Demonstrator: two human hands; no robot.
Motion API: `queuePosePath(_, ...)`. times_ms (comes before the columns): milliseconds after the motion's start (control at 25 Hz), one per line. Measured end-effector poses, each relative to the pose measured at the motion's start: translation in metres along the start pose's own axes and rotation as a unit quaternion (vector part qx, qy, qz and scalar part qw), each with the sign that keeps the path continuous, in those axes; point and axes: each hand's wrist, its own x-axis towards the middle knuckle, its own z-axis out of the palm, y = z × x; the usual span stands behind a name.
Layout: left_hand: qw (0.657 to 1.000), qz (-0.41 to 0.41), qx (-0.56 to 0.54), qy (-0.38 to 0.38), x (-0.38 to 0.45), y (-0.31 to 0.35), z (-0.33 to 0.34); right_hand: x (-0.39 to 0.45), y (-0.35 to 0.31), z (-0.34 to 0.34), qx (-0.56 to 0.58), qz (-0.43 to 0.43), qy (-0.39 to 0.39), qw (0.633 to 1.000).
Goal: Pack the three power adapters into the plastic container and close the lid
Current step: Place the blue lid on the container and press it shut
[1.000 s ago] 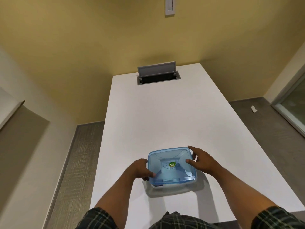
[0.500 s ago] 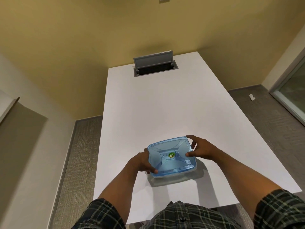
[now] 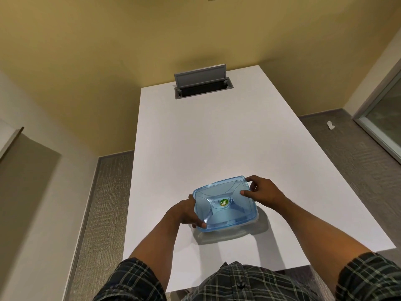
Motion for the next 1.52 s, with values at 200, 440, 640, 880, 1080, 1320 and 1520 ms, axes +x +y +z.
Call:
queuePosePath(200, 0.999, 0.001, 0.031, -0.006, -0.004, 0.006, 0.000, -0.006, 0.009, 0.003, -0.021, -0.003, -0.018, 1.000)
queuePosePath(440, 0.999, -0.005, 0.038, -0.015, -0.004, 0.012, 0.003, -0.004, 0.010, 0.006, -0.064, -0.017, -0.016, 0.998)
queuePosePath(640, 0.996, -0.016, 0.084, -0.007, -0.004, 0.016, 0.001, -0.001, 0.013, 0.009, -0.069, -0.013, -0.028, 0.997)
queuePosePath(880, 0.985, -0.012, 0.173, 0.020, 0.002, 0.019, 0.000, 0.007, 0.016, 0.007, -0.065, 0.007, -0.050, 0.997)
queuePosePath(1080, 0.974, -0.008, 0.223, 0.031, 0.007, 0.019, -0.003, 0.016, 0.012, 0.004, 0.003, 0.047, -0.081, 0.996)
queuePosePath(1320, 0.976, 0.007, 0.211, 0.047, 0.009, 0.014, -0.002, 0.021, 0.009, 0.001, -0.011, 0.050, -0.099, 0.994)
queuePosePath(1520, 0.980, 0.005, 0.193, 0.043, 0.011, 0.013, -0.003, 0.022, 0.010, -0.001, 0.016, 0.045, -0.104, 0.993)
